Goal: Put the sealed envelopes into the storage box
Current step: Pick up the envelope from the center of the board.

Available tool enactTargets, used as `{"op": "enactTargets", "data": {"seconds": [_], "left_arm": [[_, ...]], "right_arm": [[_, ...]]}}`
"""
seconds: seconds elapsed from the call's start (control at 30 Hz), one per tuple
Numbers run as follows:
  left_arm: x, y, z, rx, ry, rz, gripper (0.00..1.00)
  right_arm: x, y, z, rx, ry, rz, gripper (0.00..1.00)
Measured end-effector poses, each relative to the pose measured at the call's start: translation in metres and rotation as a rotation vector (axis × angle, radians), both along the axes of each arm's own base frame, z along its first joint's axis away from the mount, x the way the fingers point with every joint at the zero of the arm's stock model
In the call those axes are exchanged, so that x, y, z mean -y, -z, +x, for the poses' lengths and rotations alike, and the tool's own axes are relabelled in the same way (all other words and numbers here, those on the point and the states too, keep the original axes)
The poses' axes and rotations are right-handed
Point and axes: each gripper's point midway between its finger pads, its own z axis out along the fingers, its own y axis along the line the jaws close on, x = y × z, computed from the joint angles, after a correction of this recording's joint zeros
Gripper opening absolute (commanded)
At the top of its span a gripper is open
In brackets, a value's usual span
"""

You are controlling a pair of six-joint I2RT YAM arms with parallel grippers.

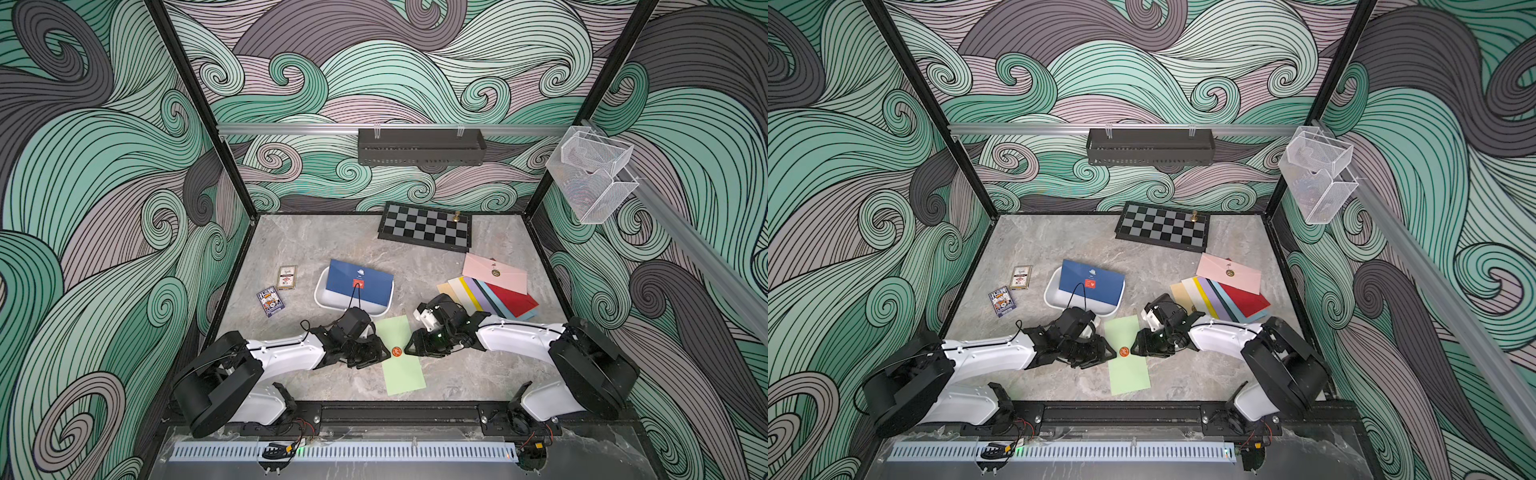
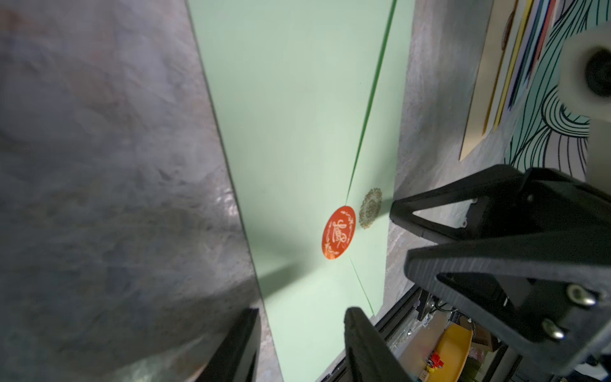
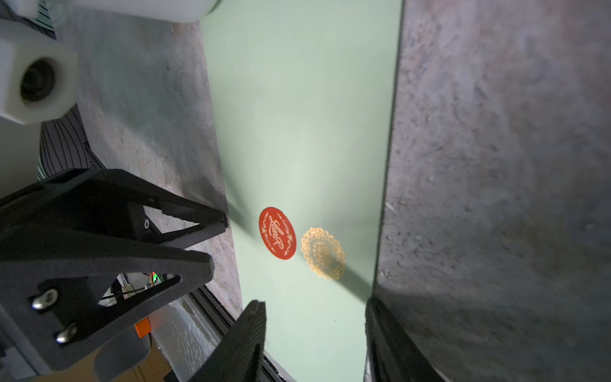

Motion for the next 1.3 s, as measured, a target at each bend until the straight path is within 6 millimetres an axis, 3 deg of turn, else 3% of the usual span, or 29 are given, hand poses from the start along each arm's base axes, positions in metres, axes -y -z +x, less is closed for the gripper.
{"op": "enactTargets", "data": {"seconds": [0.3, 0.67, 0.83, 1.3], "left_arm": [[0.001, 0.000, 0.001, 0.000, -0.003, -0.001, 0.46], [0.001, 0.000, 0.001, -0.001, -0.003, -0.002, 0.46], [0.002, 0.000, 0.002, 0.001, -0.003, -0.004, 0.46], [0.003, 0.000, 0.003, 0.004, -0.004, -0.009, 0.46]], "right_arm": [[-0.009, -0.014, 0.005, -0.003, 0.018, 0.088, 0.52], [0.008, -0.001, 0.031, 0.079, 0.053, -0.097, 0.51], [0.002, 0.005, 0.032, 0.078, 0.035, -0.110, 0.51], [-0.012, -0.002, 0.019, 0.044, 0.026, -0.045, 0.52]]}}
